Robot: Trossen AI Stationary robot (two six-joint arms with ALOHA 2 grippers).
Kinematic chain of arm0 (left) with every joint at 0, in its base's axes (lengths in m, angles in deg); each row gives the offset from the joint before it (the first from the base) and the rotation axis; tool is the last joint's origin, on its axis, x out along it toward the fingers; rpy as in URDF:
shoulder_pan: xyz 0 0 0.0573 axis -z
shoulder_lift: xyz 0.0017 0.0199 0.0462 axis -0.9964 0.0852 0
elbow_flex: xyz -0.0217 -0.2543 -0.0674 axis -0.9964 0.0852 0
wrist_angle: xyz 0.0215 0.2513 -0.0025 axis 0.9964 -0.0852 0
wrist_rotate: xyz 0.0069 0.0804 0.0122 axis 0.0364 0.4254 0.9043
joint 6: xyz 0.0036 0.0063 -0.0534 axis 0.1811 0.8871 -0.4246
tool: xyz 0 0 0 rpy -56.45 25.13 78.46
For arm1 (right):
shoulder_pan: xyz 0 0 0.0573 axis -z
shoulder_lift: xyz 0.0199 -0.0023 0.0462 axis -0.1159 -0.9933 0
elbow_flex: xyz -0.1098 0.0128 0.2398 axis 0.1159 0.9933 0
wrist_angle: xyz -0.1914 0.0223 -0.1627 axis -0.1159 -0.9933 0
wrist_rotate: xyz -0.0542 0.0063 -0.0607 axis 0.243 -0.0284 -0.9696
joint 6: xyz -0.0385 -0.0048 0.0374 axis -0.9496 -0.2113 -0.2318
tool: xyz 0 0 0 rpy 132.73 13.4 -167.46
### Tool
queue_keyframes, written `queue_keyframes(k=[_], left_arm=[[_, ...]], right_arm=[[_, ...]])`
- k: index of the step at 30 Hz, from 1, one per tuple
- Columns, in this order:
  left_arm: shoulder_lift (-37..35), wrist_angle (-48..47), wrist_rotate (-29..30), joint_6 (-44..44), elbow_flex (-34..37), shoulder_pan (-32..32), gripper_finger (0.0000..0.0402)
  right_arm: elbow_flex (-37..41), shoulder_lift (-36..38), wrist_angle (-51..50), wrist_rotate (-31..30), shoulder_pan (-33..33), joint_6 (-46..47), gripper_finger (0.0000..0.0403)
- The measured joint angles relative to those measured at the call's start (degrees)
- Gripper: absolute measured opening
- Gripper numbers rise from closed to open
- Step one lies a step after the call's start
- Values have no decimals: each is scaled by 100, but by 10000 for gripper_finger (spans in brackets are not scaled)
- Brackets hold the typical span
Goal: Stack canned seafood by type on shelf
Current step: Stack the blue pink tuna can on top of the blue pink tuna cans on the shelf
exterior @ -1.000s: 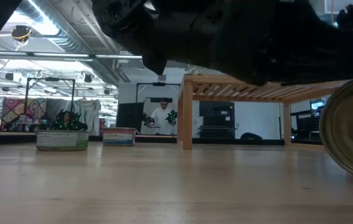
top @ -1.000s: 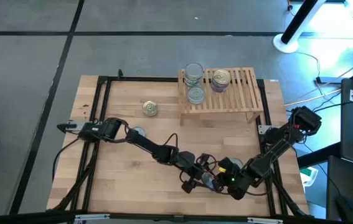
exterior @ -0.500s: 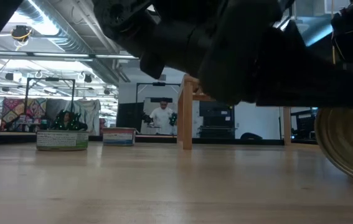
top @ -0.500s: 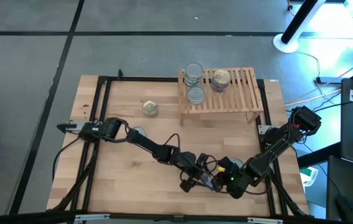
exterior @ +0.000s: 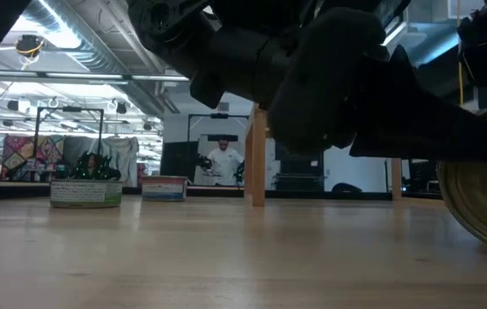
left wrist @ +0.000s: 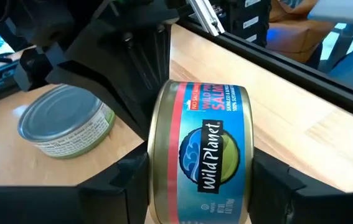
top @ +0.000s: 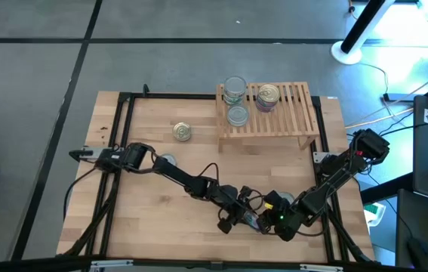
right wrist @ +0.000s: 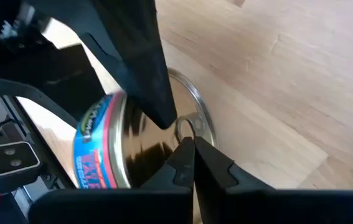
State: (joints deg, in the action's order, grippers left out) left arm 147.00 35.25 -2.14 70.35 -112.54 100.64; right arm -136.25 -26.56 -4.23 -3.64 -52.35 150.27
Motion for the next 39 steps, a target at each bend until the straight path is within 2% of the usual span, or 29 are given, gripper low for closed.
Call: queue_keyframes(k=[7, 19, 25, 28, 32, 39], left_arm=[[-115, -211, 5, -31, 2, 69, 191], [-938, -1793, -24, -90, 13, 211, 191], [-1525, -2595, 145, 33, 13, 256, 191], [-1844, -2952, 551, 80, 13, 247, 191], [-2310, -3268, 1455, 396, 13, 234, 191], [-2990, -3242, 3228, 1368, 11, 176, 191]], right_arm=[[1, 0, 18, 351, -2, -85, 5], [3, 0, 173, 583, 2, -471, 5], [3, 90, 143, 1181, -10, -508, 5], [3, 215, 129, 1090, -48, -595, 5], [3, 569, -94, 707, -42, -867, 5], [1, 1663, -1041, -457, -42, -1139, 5]])
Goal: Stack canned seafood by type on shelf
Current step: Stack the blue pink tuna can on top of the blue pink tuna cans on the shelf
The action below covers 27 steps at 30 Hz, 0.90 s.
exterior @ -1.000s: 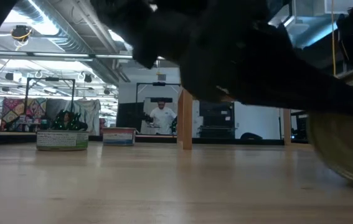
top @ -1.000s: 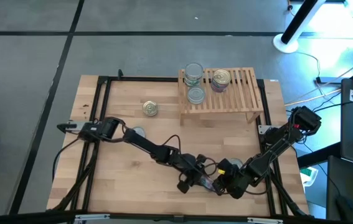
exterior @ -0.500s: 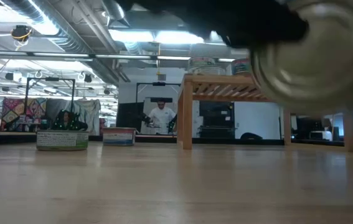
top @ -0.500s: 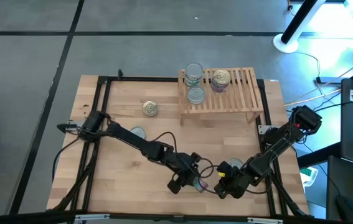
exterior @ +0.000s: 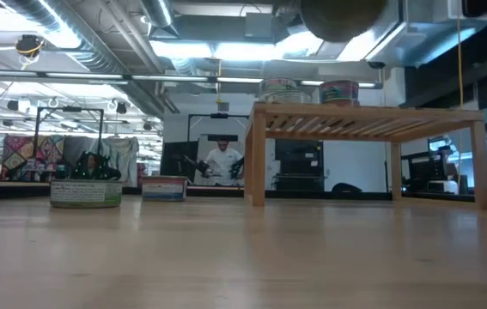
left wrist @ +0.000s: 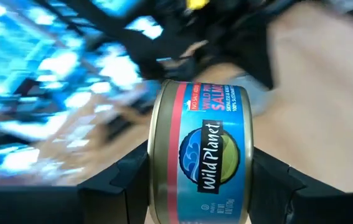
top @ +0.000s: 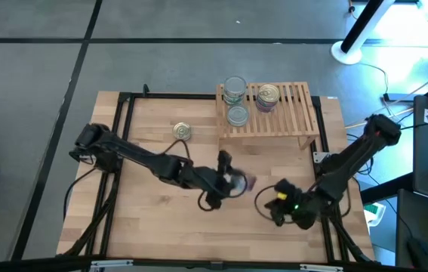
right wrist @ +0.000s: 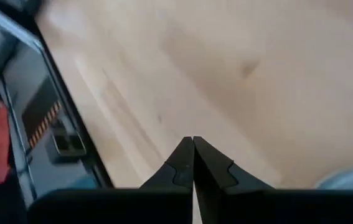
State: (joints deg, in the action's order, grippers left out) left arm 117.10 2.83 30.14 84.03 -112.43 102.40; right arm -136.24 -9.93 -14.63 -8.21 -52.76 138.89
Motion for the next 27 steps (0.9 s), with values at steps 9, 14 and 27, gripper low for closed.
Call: queue_keyframes(k=[9, 14, 27], left_arm=[[-144, 1524, 1567, 1809, 0, -481, 191], [-144, 2528, 1528, 2487, -2, -992, 191], [612, 4115, -144, 4693, -11, -2189, 191]], right_arm=[[0, 1421, -471, -1778, 2, -1435, 5], [0, 2057, -421, -2761, 2, -2868, 5], [0, 3355, -416, -4173, 1100, -5129, 5]])
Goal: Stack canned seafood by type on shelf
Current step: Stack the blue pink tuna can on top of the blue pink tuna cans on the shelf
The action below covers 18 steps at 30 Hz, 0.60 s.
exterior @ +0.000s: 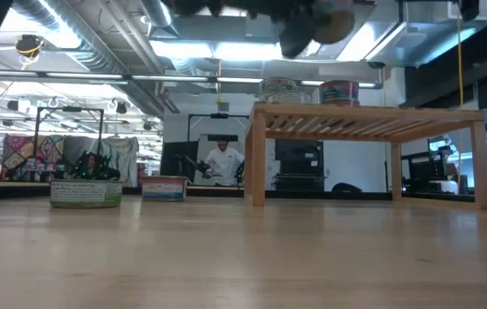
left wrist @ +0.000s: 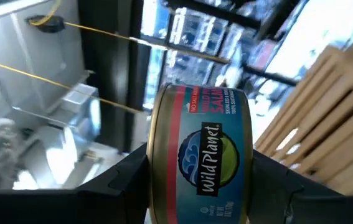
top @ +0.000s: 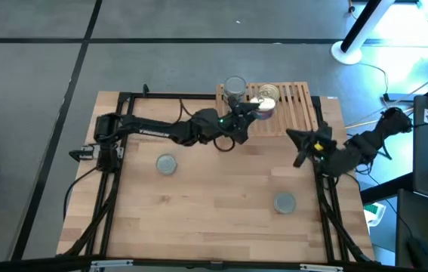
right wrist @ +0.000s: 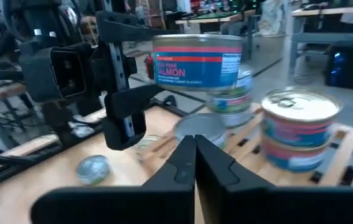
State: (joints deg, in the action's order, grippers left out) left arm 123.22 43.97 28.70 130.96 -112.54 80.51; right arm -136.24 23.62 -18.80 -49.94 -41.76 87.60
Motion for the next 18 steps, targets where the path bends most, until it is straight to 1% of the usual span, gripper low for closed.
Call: queue_keyframes(k=[2, 5, 9, 14, 18], left_arm=[[116, 216, -114, 146, 0, -153, 191], [301, 343, -425, 103, -85, -369, 191], [687, 327, -776, 204, -431, -593, 191], [1218, 318, -834, 447, -1063, -795, 191], [1495, 152, -844, 426, -1413, -959, 191]], right_arm=[[0, 148, 2, 306, 397, -292, 5], [0, 286, 13, 884, 1007, -682, 5], [0, 275, 143, 1592, 1754, -1304, 5], [0, 235, 589, 2072, 2466, -2125, 5], [0, 230, 1082, 2723, 3004, -2764, 5]])
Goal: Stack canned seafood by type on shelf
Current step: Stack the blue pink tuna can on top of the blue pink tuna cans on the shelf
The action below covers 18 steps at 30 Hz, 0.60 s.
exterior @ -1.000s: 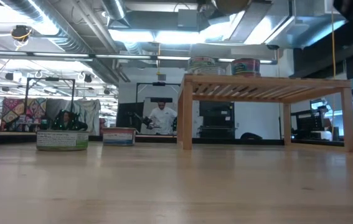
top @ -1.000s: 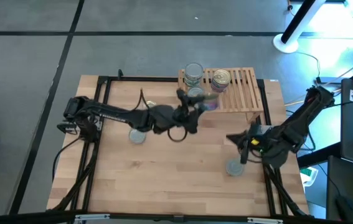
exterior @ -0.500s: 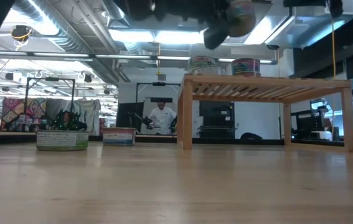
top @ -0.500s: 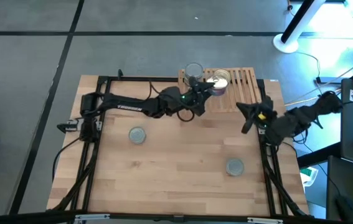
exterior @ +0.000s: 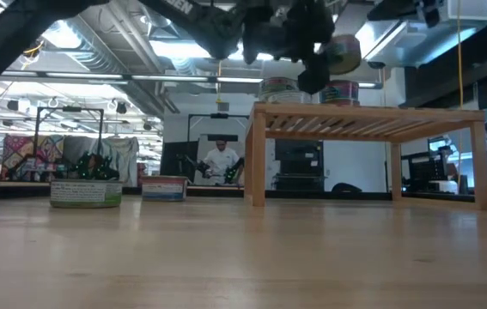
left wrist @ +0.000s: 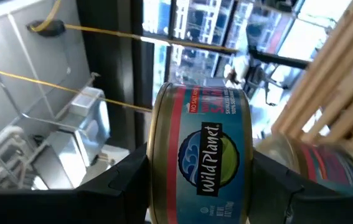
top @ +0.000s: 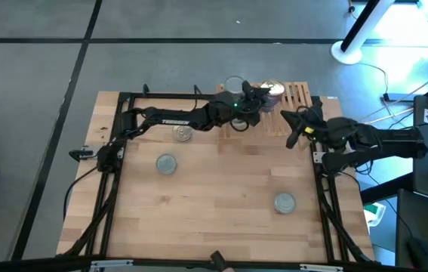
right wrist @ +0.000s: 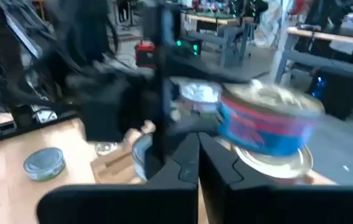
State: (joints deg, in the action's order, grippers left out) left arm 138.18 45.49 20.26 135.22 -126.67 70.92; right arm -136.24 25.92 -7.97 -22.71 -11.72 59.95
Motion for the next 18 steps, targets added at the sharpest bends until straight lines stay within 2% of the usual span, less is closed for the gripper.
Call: queue_keyframes(k=[10, 15, 18], left_arm=[[106, -158, -80, -212, -104, -172, 201], [106, -216, -117, -280, -104, -179, 196], [106, -227, -278, -280, -104, -181, 201]], right_arm=[[-4, -470, 475, 1064, 1371, -552, 5], [-4, -863, 801, 1721, 1758, -632, 5], [-4, -1022, 961, 1804, 1869, -752, 5]])
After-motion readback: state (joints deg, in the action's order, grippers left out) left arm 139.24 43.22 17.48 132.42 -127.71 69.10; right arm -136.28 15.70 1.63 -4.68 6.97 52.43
